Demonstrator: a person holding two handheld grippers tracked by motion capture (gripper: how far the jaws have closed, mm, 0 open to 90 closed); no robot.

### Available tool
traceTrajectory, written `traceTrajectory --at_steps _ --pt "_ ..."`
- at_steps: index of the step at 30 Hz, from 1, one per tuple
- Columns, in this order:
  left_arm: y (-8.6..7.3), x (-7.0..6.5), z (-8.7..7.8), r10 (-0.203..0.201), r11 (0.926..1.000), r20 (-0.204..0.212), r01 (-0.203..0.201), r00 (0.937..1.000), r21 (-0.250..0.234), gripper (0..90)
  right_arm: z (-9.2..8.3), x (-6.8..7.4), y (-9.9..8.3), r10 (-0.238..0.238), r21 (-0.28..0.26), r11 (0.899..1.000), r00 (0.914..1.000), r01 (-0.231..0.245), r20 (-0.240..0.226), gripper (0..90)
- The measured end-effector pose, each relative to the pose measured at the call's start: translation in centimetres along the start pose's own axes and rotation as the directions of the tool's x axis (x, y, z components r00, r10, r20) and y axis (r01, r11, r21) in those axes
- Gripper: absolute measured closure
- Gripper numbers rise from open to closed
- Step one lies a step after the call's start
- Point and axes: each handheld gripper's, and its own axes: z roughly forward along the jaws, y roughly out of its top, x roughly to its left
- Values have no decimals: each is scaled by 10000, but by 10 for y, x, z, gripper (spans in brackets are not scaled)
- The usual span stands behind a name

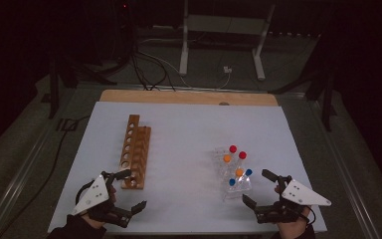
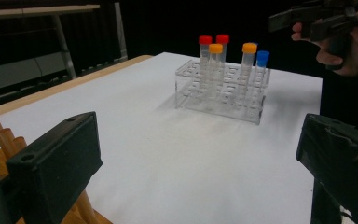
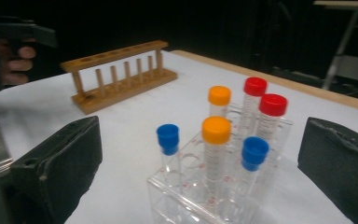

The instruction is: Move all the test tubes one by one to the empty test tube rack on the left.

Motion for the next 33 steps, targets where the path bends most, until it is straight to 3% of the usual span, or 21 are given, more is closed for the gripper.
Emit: traceTrajectory --at_steps 8,11,13,17,19,24,27,30,33 --pt "0 0 -1 -15 10000 -100 15 9999 -13 5 3 0 3 -52 57 10000 9999 52 -124 0" --pt "0 0 -1 -2 10000 -82 2 10000 -40 5 4 -3 4 -30 -226 9997 9997 25 -222 0" --pt "0 0 -1 -5 10000 -95 5 10000 -66 5 2 -6 6 13 -592 9982 9986 -44 -522 0" --pt "0 0 -1 -42 9999 -78 41 10000 -92 5 2 -14 12 -38 -569 9984 9990 13 -454 0" --pt "0 0 -2 -27 10000 -91 26 10000 -87 5 3 -21 14 61 -250 9997 9994 -70 -346 0" --pt "0 1 -2 -53 9999 -99 52 9999 -122 5 4 -39 14 440 -87 9990 9987 -442 -256 27" --pt "0 1 -2 -89 9999 -109 88 9999 -145 5 8 -47 10 539 373 9979 9985 -537 -41 29" --pt "0 1 -2 -62 9999 -130 60 9999 -157 5 12 -53 6 1152 794 9901 9933 -1156 88 63" --pt "0 2 -2 -75 9999 -133 73 9999 -131 5 12 -52 3 1151 1019 9878 9929 -1175 296 163"
